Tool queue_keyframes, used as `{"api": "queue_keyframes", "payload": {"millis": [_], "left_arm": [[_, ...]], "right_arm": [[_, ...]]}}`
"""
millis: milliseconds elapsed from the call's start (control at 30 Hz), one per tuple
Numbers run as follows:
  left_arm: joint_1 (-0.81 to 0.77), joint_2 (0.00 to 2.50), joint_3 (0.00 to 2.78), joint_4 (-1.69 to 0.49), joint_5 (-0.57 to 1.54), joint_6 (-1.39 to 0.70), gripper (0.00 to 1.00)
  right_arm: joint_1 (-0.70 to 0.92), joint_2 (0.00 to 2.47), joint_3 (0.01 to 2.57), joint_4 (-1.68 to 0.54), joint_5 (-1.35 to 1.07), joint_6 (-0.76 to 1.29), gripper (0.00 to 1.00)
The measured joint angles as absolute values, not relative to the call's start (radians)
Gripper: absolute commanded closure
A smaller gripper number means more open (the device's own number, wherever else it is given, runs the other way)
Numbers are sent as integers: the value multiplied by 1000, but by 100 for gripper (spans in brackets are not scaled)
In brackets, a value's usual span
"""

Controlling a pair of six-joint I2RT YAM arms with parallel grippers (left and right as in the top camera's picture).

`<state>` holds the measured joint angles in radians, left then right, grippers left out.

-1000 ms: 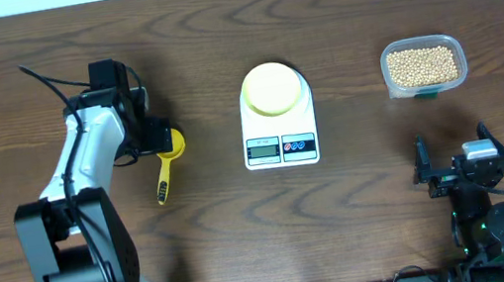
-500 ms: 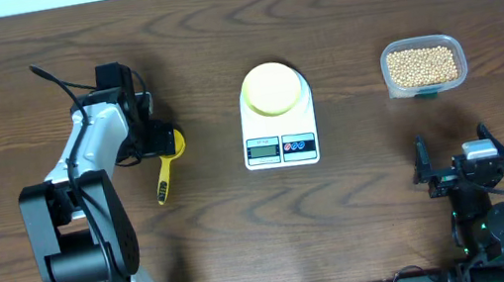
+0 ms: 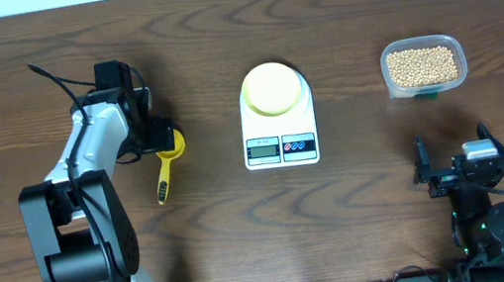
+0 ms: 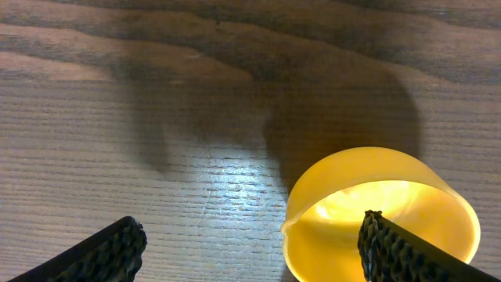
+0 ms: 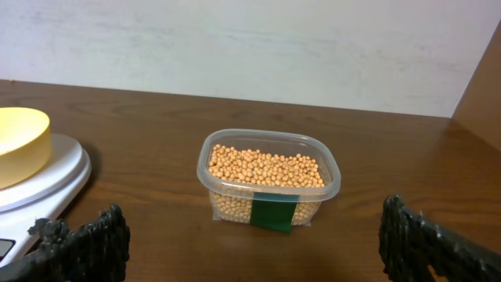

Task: Scoop item into bowl and weigh 50g on scale
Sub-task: 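Close the left gripper on the yellow scoop rim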

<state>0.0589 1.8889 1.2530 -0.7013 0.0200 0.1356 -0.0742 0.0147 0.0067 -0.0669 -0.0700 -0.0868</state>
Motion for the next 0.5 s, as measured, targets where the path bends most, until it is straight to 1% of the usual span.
{"api": "queue_keyframes", "payload": {"millis": [500], "left_arm": [[59, 1889, 1253, -699, 57, 136, 11]], "right_arm": [[-74, 15, 7, -67, -70, -87, 1]]}}
